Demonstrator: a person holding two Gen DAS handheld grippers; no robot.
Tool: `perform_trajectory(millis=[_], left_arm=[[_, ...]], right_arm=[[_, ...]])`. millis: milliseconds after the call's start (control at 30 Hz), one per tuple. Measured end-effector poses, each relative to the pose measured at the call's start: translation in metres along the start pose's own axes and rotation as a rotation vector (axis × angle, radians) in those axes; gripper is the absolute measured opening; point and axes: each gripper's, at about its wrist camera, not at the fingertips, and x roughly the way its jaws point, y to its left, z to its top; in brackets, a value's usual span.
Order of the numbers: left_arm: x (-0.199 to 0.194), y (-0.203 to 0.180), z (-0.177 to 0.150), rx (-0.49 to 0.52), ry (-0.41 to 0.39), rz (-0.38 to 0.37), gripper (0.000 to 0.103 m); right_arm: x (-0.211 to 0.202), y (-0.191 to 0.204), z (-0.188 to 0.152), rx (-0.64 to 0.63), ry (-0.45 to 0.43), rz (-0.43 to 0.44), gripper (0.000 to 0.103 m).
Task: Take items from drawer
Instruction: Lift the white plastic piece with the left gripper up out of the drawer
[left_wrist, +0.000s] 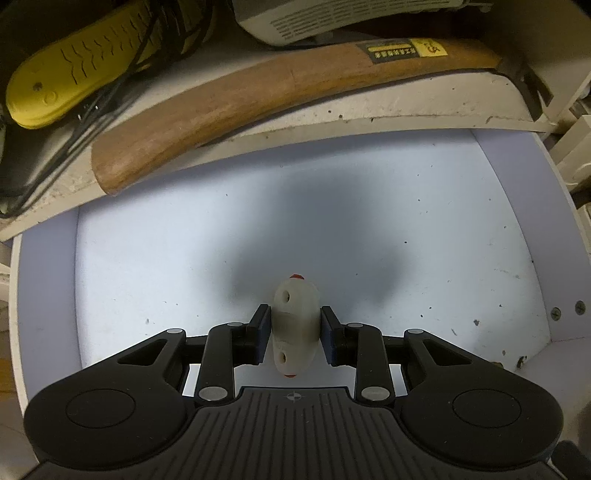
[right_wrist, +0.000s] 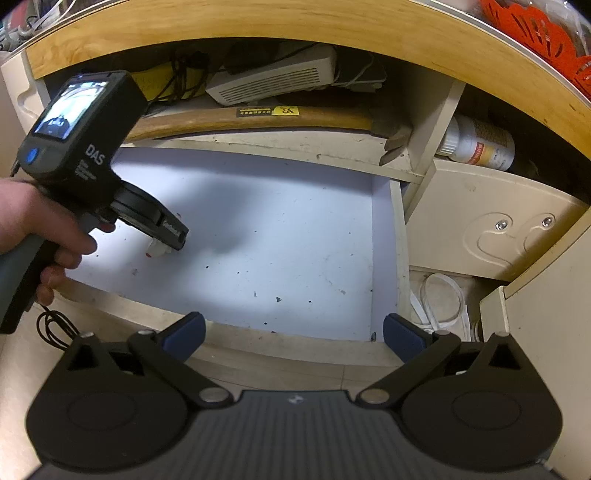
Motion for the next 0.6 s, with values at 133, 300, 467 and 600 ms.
perform_trajectory(millis=[133,300,467,600], left_arm=[[-0.01,0.002,-0.006,0.003,-0.039,0.001,0.027],[-0.023,0.004,-0.014,0.005,-0.078,0.002,0.027],[-0.041,0.005,-0.026,0.011,-0.138,0.015,0.027],[-0.059,0.006,-0.014,0.006,-0.193,0.023,0.027]], right_arm=[[-0.001,0.0,0.001,0.003,-0.004,-0.001,0.103],[-0.003,0.002,0.001,-0.001,-0.009,-0.002,0.103],[-0.004,0.003,0.002,-0.003,-0.014,-0.003,0.103],[-0.006,0.002,0.003,0.0,-0.025,0.0,0.103]])
